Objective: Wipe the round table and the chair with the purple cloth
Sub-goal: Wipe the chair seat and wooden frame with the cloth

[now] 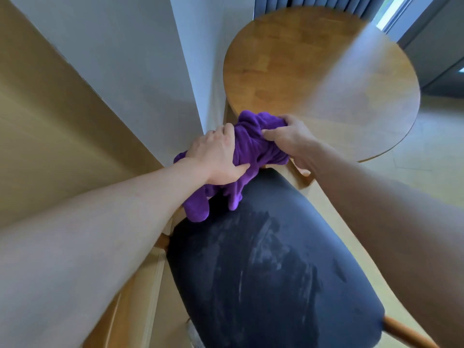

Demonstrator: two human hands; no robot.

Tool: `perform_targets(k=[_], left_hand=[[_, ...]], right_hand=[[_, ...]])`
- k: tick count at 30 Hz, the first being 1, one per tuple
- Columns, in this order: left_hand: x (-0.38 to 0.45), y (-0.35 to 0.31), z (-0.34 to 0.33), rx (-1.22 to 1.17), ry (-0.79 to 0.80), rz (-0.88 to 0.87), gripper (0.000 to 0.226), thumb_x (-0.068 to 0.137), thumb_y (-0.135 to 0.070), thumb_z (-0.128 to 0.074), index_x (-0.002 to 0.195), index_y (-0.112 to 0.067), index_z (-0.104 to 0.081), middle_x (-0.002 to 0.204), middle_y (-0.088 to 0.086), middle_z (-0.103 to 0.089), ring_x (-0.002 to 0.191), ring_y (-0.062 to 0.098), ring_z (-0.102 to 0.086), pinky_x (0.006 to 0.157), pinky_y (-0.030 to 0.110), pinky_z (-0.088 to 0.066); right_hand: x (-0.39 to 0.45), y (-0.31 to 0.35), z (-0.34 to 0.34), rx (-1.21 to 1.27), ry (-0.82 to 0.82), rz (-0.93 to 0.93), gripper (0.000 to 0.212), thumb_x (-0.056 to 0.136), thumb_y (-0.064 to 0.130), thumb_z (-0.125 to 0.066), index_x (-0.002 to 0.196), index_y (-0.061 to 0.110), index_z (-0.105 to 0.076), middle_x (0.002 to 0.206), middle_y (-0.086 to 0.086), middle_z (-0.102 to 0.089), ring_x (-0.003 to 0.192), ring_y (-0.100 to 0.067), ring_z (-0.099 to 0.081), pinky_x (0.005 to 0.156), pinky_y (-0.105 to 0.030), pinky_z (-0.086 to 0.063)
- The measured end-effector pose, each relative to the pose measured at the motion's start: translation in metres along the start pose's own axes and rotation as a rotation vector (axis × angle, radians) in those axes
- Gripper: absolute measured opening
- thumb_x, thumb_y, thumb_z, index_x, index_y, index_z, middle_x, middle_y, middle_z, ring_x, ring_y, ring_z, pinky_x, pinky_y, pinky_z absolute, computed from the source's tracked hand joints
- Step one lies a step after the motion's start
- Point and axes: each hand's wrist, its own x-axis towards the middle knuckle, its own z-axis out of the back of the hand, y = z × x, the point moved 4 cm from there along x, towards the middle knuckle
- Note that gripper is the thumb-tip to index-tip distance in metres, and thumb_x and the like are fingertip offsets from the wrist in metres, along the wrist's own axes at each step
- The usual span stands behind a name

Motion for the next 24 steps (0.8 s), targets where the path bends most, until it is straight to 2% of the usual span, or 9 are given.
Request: perform_targets(k=[2, 3, 6, 9, 13, 17, 20, 21, 24], left_hand=[[0.011, 0.005, 0.002, -0.027, 0.069, -0.006, 0.082, 0.069, -0.082, -0.062, 0.114, -0.018, -0.037, 0.101, -0.002, -0.056, 0.098, 0.033, -0.065, 0.074, 0.037, -0.042], [0.016, 0.006, 0.003, -0.035, 0.092, -0.005, 0.084, 0.066, -0.086, -0.06, 0.113, -0.02, -0.037, 0.096, -0.006, -0.054, 0.096, 0.032, -0.066, 0.073, 0.037, -0.043], [0.028, 0.007, 0.003, -0.116, 0.149, 0.022, 0.101, 0.057, -0.097, -0.054, 0.124, -0.023, -0.043, 0.101, -0.009, -0.061, 0.096, 0.027, -0.066, 0.081, 0.04, -0.053], [0.039, 0.005, 0.0, -0.26, 0.202, 0.049, 0.1, 0.048, -0.103, -0.054, 0.119, -0.033, -0.052, 0.101, -0.015, -0.066, 0.091, 0.017, -0.065, 0.084, 0.039, -0.054], [0.05, 0.004, -0.005, -0.327, 0.197, 0.075, 0.085, 0.048, -0.107, -0.05, 0.095, -0.037, -0.058, 0.083, -0.017, -0.066, 0.077, 0.007, -0.062, 0.076, 0.035, -0.052], [0.062, 0.002, -0.005, -0.292, 0.217, 0.127, 0.09, 0.05, -0.11, -0.035, 0.072, -0.026, -0.059, 0.065, -0.009, -0.065, 0.063, 0.013, -0.062, 0.063, 0.034, -0.047], [0.062, 0.001, -0.004, -0.294, 0.171, 0.125, 0.091, 0.056, -0.109, -0.032, 0.063, -0.021, -0.052, 0.058, -0.006, -0.062, 0.056, 0.015, -0.06, 0.057, 0.033, -0.041], [0.059, 0.0, -0.003, -0.293, 0.131, 0.126, 0.088, 0.06, -0.107, -0.033, 0.062, -0.022, -0.051, 0.056, -0.006, -0.06, 0.055, 0.015, -0.059, 0.056, 0.032, -0.039], [0.041, -0.004, 0.002, -0.237, 0.027, 0.182, 0.078, 0.065, -0.103, -0.032, 0.072, -0.028, -0.051, 0.062, -0.012, -0.056, 0.058, 0.013, -0.054, 0.058, 0.033, -0.039]], right_hand=[[0.009, 0.005, 0.005, -0.117, 0.059, 0.002, 0.054, 0.086, 0.035, -0.079, 0.133, 0.018, -0.058, 0.118, -0.004, -0.066, 0.104, -0.022, -0.067, 0.091, -0.041, -0.059], [0.012, 0.007, 0.005, -0.171, 0.072, 0.017, 0.05, 0.087, 0.041, -0.078, 0.128, 0.017, -0.061, 0.116, -0.003, -0.067, 0.103, -0.022, -0.067, 0.092, -0.04, -0.059], [0.022, 0.014, -0.001, -0.297, 0.035, 0.084, 0.042, 0.089, 0.057, -0.067, 0.102, 0.017, -0.069, 0.093, 0.002, -0.07, 0.084, -0.017, -0.067, 0.07, -0.031, -0.056], [0.038, 0.023, -0.01, -0.406, -0.013, 0.099, 0.035, 0.094, 0.045, -0.056, 0.078, 0.014, -0.062, 0.069, 0.004, -0.06, 0.063, -0.018, -0.057, 0.052, -0.027, -0.045], [0.058, 0.027, -0.015, -0.44, 0.07, -0.062, 0.026, 0.09, 0.031, -0.052, 0.08, 0.009, -0.063, 0.071, -0.002, -0.061, 0.061, -0.019, -0.056, 0.052, -0.028, -0.046], [0.067, 0.028, -0.014, -0.394, 0.147, -0.084, 0.027, 0.096, 0.02, -0.042, 0.082, 0.013, -0.063, 0.078, -0.004, -0.063, 0.063, -0.021, -0.06, 0.041, -0.02, -0.041], [0.066, 0.02, -0.009, -0.162, -0.038, -0.077, 0.02, 0.088, 0.025, -0.051, 0.082, 0.012, -0.064, 0.078, 0.0, -0.063, 0.065, -0.018, -0.06, 0.048, -0.023, -0.045], [0.061, 0.02, -0.006, -0.132, -0.125, -0.053, 0.02, 0.084, 0.026, -0.051, 0.075, 0.013, -0.063, 0.074, 0.001, -0.062, 0.062, -0.019, -0.057, 0.05, -0.026, -0.043], [0.051, 0.023, -0.003, -0.235, -0.266, 0.166, 0.027, 0.082, 0.027, -0.047, 0.058, 0.017, -0.046, 0.058, 0.004, -0.051, 0.052, -0.017, -0.044, 0.049, -0.031, -0.033]])
